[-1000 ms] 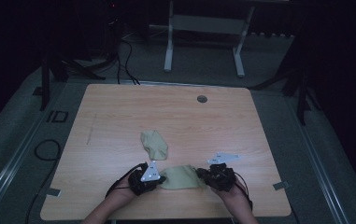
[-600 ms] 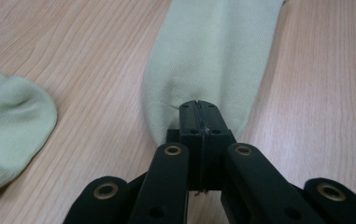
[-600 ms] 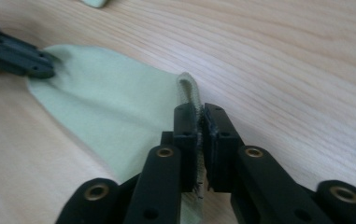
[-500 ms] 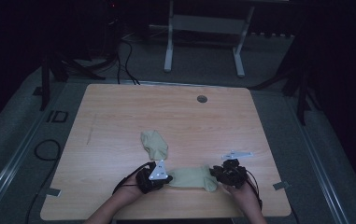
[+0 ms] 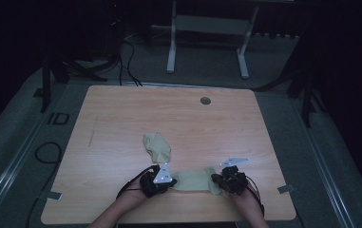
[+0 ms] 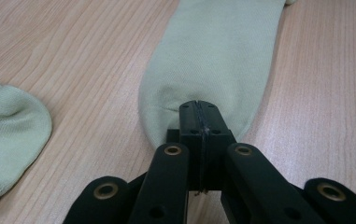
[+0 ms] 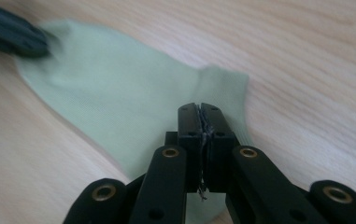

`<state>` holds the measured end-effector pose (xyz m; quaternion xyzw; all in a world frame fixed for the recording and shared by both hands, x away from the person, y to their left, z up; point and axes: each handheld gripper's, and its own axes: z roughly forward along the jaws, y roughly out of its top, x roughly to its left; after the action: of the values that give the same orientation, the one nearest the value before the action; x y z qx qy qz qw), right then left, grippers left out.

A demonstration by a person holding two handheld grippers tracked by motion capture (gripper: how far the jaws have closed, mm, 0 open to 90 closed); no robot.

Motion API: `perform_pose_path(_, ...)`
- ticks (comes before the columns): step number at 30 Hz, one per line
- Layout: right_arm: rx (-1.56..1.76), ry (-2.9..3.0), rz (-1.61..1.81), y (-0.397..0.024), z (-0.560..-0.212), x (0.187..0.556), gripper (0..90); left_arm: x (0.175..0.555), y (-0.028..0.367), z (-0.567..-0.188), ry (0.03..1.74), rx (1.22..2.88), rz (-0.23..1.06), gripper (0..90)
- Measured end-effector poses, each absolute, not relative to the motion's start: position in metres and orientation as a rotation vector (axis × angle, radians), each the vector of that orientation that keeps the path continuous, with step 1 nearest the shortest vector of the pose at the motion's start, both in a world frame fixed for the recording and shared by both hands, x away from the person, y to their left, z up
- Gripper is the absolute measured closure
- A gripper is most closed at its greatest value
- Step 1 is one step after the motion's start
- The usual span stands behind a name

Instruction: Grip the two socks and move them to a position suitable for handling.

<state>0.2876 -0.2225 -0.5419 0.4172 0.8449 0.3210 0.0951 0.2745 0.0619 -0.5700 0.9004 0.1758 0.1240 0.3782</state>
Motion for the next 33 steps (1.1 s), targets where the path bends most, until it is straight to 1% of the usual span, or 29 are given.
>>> perform_pose_path(2,1.239,2.508,0.871,-0.228,-0.550,0.287,87.9,0.275,0.060,-0.570,0.459,2.296,0.314,89.2)
perform_pose_path(5,1.242,2.505,0.873,-0.231,-0.551,0.286,88.0,0.274,0.057,-0.570,0.462,2.293,0.315,89.1)
perform_pose_path(6,1.264,2.496,0.877,-0.239,-0.551,0.284,88.0,0.274,0.051,-0.570,0.455,2.292,0.311,89.1)
perform_pose_path(12,1.302,2.471,0.875,-0.256,-0.550,0.281,87.9,0.274,0.040,-0.571,0.441,2.290,0.288,89.1)
perform_pose_path(18,1.320,2.463,0.884,-0.262,-0.551,0.280,86.7,0.277,0.038,-0.570,0.436,2.292,0.262,88.2)
perform_pose_path(23,1.313,2.466,0.871,-0.261,-0.550,0.279,86.4,0.278,0.037,-0.570,0.444,2.290,0.273,87.5)
perform_pose_path(27,1.335,2.466,0.892,-0.261,-0.550,0.278,81.7,0.278,0.039,-0.569,0.439,2.278,0.262,80.8)
perform_pose_path(28,1.335,2.473,0.903,-0.261,-0.549,0.278,79.7,0.278,0.040,-0.568,0.450,2.276,0.255,78.4)
perform_pose_path(29,1.335,2.473,0.903,-0.261,-0.549,0.278,79.7,0.278,0.040,-0.568,0.450,2.276,0.255,75.5)
perform_pose_path(30,1.334,2.473,0.920,-0.260,-0.548,0.278,76.4,0.276,0.041,-0.565,0.446,2.278,0.242,75.5)
perform_pose_path(31,1.333,2.456,0.931,-0.259,-0.544,0.278,72.7,0.274,0.042,-0.563,0.447,2.274,0.233,69.5)
perform_pose_path(33,1.329,2.439,0.945,-0.258,-0.539,0.281,68.6,0.273,0.044,-0.559,0.456,2.262,0.210,62.6)
